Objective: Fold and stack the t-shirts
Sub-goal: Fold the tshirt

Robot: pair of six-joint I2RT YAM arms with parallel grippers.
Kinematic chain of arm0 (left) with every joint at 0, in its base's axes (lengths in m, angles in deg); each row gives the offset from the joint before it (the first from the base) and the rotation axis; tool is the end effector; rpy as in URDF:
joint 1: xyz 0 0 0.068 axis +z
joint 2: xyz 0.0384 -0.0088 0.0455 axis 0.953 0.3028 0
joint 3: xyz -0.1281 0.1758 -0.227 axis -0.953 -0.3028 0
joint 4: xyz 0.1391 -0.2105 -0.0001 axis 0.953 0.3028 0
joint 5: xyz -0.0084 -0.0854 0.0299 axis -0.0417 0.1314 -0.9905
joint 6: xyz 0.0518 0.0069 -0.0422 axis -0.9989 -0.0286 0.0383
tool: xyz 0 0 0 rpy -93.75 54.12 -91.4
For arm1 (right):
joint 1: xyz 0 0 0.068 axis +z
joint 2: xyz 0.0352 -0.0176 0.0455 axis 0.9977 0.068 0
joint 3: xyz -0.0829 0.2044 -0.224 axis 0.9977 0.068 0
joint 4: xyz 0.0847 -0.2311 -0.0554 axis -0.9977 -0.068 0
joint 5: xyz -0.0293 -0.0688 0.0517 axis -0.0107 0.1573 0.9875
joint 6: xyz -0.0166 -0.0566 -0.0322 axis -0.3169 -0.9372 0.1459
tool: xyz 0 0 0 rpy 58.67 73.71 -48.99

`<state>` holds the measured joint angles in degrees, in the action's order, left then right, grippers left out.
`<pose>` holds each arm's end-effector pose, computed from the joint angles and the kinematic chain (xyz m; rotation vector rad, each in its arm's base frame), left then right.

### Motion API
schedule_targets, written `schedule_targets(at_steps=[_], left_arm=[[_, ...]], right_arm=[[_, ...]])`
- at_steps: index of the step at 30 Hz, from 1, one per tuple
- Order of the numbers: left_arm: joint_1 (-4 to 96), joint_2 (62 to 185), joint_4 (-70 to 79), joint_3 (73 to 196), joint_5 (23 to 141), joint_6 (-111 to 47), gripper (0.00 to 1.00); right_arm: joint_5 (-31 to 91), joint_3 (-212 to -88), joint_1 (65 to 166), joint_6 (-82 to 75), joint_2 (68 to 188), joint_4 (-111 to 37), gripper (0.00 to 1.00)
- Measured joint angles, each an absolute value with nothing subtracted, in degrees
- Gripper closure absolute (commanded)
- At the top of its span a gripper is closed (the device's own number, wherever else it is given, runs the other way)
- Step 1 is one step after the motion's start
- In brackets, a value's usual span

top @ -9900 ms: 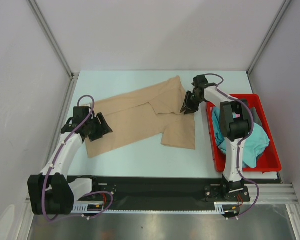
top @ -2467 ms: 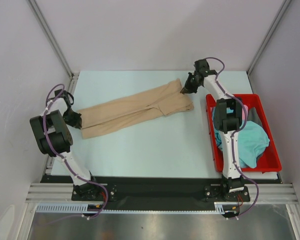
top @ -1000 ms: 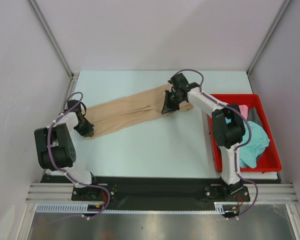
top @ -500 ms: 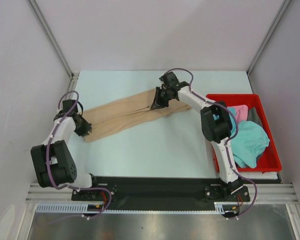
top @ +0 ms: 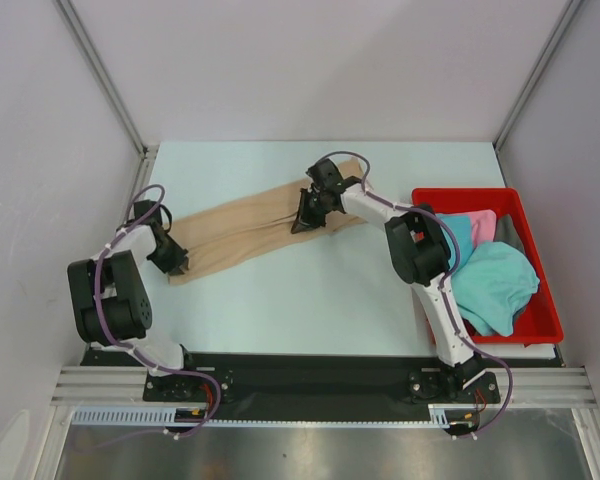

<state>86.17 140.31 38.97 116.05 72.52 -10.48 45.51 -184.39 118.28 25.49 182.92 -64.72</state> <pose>0.2874 0.0719 0.1994 -1.1212 2.5800 -0.0451 0.4547 0.3110 0.1773 -0.0877 2.6942 0.9440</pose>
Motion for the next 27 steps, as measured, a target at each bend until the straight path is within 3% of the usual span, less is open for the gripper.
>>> schedule_targets(at_steps=[27], left_arm=[[86.26,137.69,35.87,111.11,71.49,-9.96,0.84]], right_arm=[[36.94,-201.31,115.18,25.44,193.91,-62.08,0.85]])
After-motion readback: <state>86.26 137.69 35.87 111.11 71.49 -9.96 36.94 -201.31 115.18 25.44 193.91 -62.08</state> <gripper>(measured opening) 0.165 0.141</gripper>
